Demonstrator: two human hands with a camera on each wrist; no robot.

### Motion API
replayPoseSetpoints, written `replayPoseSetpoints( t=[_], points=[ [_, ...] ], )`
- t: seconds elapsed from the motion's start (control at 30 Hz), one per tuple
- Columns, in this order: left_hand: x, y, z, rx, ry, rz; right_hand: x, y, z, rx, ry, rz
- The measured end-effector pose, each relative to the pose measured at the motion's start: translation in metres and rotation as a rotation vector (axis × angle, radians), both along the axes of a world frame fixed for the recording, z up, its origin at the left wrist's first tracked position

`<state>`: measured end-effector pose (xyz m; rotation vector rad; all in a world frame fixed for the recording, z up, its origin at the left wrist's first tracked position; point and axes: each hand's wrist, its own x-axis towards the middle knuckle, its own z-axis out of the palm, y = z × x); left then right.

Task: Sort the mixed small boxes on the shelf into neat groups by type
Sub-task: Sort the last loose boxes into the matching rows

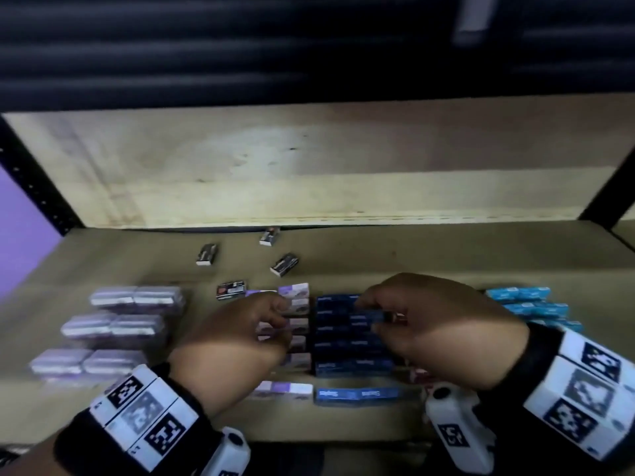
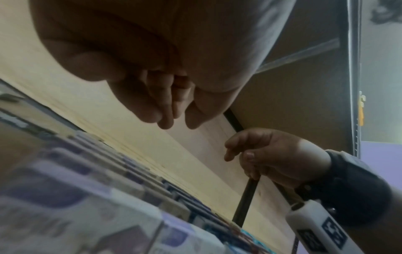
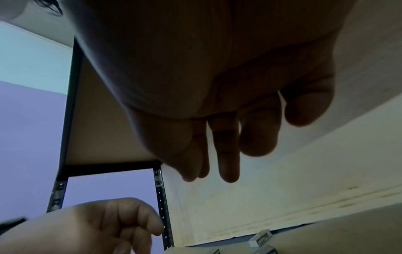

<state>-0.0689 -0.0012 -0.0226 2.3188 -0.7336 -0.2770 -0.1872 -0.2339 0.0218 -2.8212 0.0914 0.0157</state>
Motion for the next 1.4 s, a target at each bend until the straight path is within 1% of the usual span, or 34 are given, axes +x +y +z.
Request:
replayPoseSetpoints(
  t=[0.07,0.2,0.27,0.33,0.43,0.5,0.57,0.6,0.73,0.83,0.93,1.07,1.1,1.17,1.23,1.33,1.4],
  points=[
    [0.006,0.016,-0.004,-0.030,0.017,0.041,0.018,0.009,0.003,-0.055,0.020,0.035],
    [0.015,0.039,-0.017,-0.117,0.084,0.118,0.054,0.022,0.008,-0.181,0.019,0.053],
    [0.018,0.048,-0.021,-0.141,0.077,0.115,0.075,0.026,0.009,-0.232,0.046,0.068],
    [0.020,0.052,-0.019,-0.154,0.041,0.092,0.098,0.028,0.010,-0.226,0.104,0.111],
    [0.025,0.057,-0.017,-0.264,0.072,0.091,0.135,0.033,0.007,-0.318,0.171,0.167],
    [0.026,0.058,-0.018,-0.318,0.093,0.055,0.156,0.039,0.003,-0.389,0.196,0.197],
    [0.027,0.059,-0.021,-0.334,0.078,0.031,0.175,0.046,-0.004,-0.450,0.240,0.223],
    [0.027,0.059,-0.025,-0.332,0.069,0.038,0.183,0.048,-0.007,-0.479,0.263,0.235],
    [0.031,0.065,-0.046,-0.321,0.120,0.137,0.220,0.056,-0.021,-0.590,0.320,0.297],
    [0.033,0.069,-0.054,-0.362,0.178,0.176,0.240,0.056,-0.035,-0.645,0.351,0.328],
    [0.035,0.070,-0.057,-0.404,0.238,0.204,0.255,0.055,-0.045,-0.662,0.379,0.335],
    [0.037,0.070,-0.060,-0.459,0.290,0.213,0.272,0.056,-0.053,-0.609,0.553,0.287],
    [0.037,0.070,-0.059,-0.473,0.305,0.203,0.272,0.057,-0.054,-0.596,0.538,0.273],
    [0.038,0.072,-0.058,-0.505,0.328,0.199,0.267,0.058,-0.056,-0.595,0.425,0.257],
    [0.039,0.074,-0.059,-0.530,0.347,0.205,0.263,0.057,-0.060,-0.610,0.389,0.254],
    [0.040,0.073,-0.063,-0.520,0.362,0.204,0.267,0.058,-0.062,-0.648,0.391,0.240],
    [0.041,0.071,-0.065,-0.535,0.376,0.210,0.272,0.060,-0.062,-0.602,0.484,0.233]
  ],
)
